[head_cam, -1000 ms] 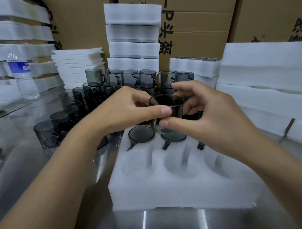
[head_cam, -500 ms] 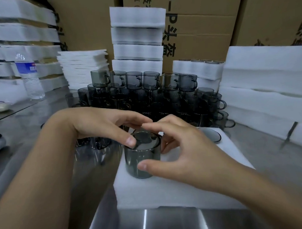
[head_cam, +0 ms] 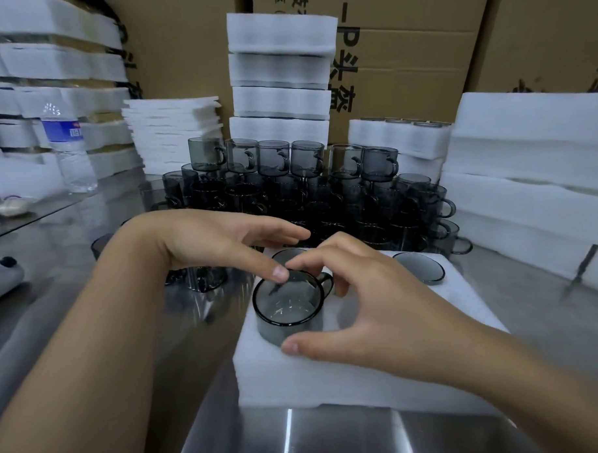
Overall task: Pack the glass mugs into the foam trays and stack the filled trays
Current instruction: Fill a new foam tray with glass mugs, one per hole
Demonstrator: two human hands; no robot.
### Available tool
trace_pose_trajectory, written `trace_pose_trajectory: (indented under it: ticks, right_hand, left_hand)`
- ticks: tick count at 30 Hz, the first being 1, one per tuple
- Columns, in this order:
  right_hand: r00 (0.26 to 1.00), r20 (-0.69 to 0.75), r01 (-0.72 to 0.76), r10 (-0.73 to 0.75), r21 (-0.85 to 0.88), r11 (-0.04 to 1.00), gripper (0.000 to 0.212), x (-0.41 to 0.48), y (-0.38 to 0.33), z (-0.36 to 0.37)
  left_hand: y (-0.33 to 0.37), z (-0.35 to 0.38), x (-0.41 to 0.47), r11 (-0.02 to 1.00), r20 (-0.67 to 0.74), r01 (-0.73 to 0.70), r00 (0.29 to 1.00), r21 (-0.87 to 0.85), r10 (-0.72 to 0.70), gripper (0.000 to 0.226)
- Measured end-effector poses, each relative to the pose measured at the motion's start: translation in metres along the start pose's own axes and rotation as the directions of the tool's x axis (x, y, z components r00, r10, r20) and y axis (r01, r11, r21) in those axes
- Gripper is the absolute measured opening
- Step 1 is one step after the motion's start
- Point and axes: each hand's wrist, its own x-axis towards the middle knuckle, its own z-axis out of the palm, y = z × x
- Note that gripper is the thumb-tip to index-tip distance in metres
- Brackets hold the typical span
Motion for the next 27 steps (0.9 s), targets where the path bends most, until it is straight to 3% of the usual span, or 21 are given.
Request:
trace_pose_trajectory:
  ticks: [10,16,20,27]
  right_hand:
    - [0.991,0.13,-0.008,0.009,-0.008,1.0,0.059,0.0013,0.0051,-0.0013]
    - [0.996,0.081,-0.037,0.039,-0.028,0.999,0.066,0.0002,0.0054,0.0027]
    - [0.993,-0.005,-0.118,0.119,0.033,0.992,0.058,0.0027,0.0053,0.002]
    - [0.992,0.057,-0.109,0.112,-0.06,0.992,0.058,0.0038,0.0045,0.0036]
  left_hand:
    - [-0.0018,-0.0013,0.0013,0.998,-0.021,0.001,1.0,-0.057,-0.003,0.071]
    - [-0.003,-0.0021,0.001,0.999,-0.019,0.004,1.0,-0.052,-0.005,0.079]
    - [-0.0044,-0.0024,0.0011,0.999,-0.007,0.007,1.0,-0.048,-0.007,0.088]
    - [-0.0066,-0.0016,0.0047,0.999,-0.01,0.036,0.999,-0.013,-0.037,0.071]
